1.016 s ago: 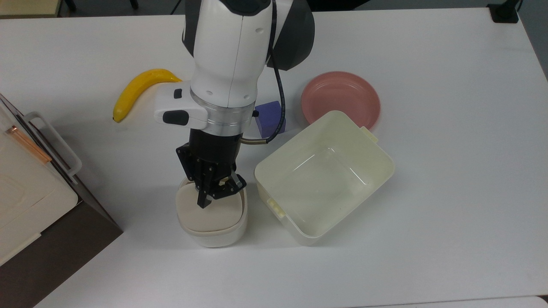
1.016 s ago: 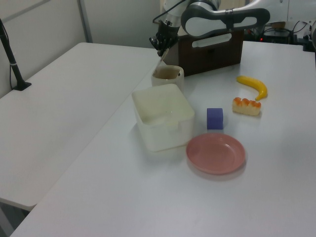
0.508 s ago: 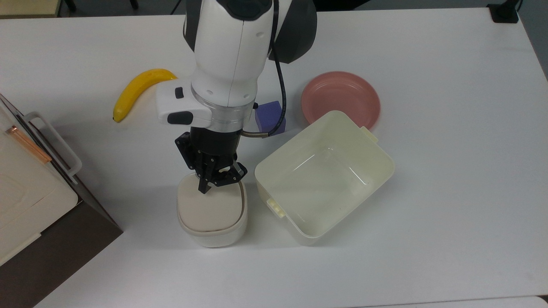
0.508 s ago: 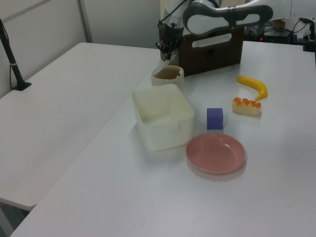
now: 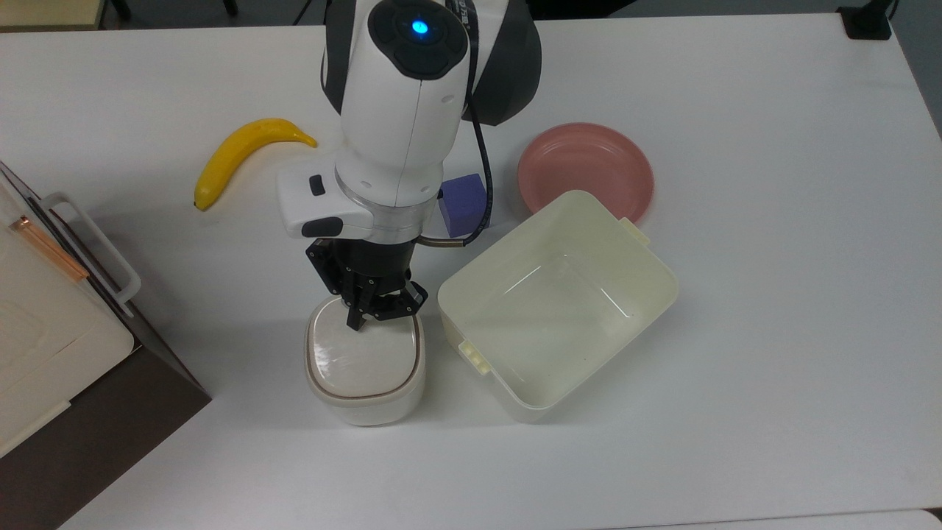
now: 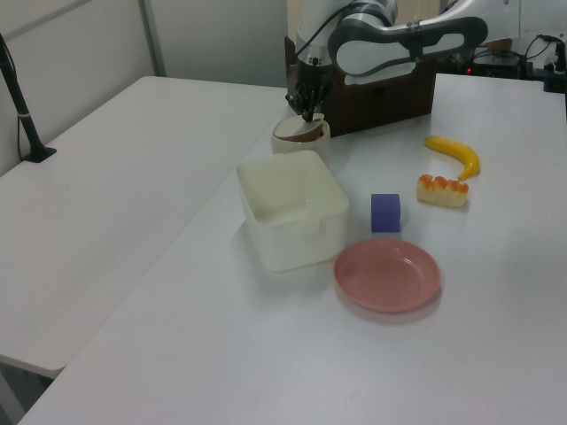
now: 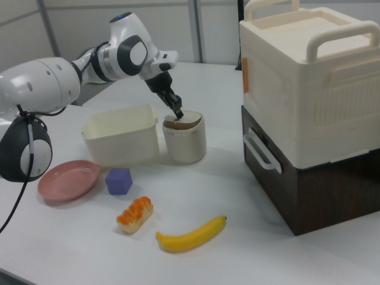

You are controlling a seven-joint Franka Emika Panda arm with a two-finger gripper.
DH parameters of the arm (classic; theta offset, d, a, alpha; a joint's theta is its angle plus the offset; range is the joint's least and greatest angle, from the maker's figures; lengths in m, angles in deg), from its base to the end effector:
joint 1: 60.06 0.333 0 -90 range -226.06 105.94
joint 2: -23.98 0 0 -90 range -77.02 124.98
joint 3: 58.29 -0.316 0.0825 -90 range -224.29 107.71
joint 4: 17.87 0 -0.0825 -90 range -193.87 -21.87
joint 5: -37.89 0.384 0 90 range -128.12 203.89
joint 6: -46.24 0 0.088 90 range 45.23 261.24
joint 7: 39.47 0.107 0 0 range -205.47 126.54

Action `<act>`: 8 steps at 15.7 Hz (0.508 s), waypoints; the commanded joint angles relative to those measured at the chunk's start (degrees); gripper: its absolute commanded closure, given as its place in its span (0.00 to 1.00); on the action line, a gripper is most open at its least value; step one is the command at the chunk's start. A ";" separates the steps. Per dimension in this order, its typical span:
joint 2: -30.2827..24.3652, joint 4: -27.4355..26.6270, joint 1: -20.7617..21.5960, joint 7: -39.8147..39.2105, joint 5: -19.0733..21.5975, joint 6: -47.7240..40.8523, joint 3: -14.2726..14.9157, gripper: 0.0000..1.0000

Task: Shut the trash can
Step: 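Press the lid flat onto the trash can rim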

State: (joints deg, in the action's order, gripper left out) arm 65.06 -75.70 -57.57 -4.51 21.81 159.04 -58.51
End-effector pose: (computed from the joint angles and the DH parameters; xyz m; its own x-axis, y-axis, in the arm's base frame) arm 0.7735 0.0177 0.4587 0.8388 -0.4251 0.3401 -0.4798 -0.8724 0.0931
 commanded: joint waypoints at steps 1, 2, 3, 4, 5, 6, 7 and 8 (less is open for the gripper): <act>-3.99 -5.27 0.23 -1.46 -0.45 -1.35 -0.22 1.00; -3.99 -5.36 0.23 -1.47 -0.45 -1.44 -0.22 1.00; -3.99 -5.36 0.23 -1.47 -0.53 -1.36 -0.22 1.00; -4.08 -5.45 0.23 -1.55 -0.53 -1.44 -0.22 1.00; -4.08 -5.80 0.23 -1.81 -0.53 -1.62 -0.22 1.00; -4.16 -6.06 0.23 -2.34 -0.62 -1.97 -0.22 1.00; -4.43 -6.15 0.23 -2.78 -0.62 -2.32 -0.22 1.00; -4.52 -6.33 0.32 -2.96 -0.62 -2.58 -0.22 1.00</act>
State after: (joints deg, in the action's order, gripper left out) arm 64.12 -77.57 -57.57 -5.86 21.81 158.52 -58.51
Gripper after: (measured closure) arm 0.991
